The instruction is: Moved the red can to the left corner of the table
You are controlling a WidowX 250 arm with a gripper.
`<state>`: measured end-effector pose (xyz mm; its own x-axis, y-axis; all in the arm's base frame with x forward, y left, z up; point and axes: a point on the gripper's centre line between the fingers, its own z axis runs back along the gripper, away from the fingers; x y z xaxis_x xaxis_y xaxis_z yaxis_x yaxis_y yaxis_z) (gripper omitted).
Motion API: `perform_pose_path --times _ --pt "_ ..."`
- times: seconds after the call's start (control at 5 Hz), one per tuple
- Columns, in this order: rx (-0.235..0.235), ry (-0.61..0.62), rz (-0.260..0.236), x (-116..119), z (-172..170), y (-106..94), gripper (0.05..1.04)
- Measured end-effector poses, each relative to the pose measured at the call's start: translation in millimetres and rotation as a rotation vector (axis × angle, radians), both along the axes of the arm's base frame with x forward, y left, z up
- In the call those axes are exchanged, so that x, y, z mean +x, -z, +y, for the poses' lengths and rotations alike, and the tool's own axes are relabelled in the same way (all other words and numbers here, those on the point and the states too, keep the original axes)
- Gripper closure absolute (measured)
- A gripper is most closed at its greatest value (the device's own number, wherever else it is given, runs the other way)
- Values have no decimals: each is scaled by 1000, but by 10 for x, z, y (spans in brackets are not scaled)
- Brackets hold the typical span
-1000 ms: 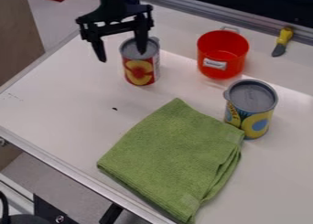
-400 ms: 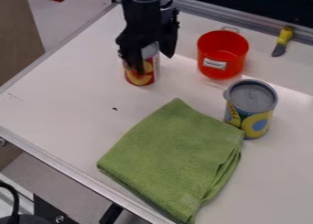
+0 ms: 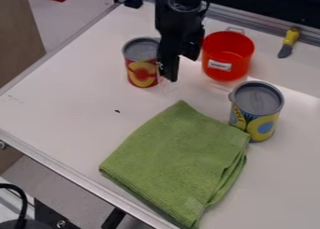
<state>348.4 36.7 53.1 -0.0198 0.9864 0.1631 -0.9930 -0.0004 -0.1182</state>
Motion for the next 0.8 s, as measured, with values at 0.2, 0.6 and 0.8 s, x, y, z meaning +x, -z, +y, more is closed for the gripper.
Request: perform_pose_path --times 0.2,0.6,0.8 --pt "8 -29 -26 95 88 88 83" --pt "-9 -140 -11 264 346 154 83" --pt "-9 -254 -3 246 409 175 83"
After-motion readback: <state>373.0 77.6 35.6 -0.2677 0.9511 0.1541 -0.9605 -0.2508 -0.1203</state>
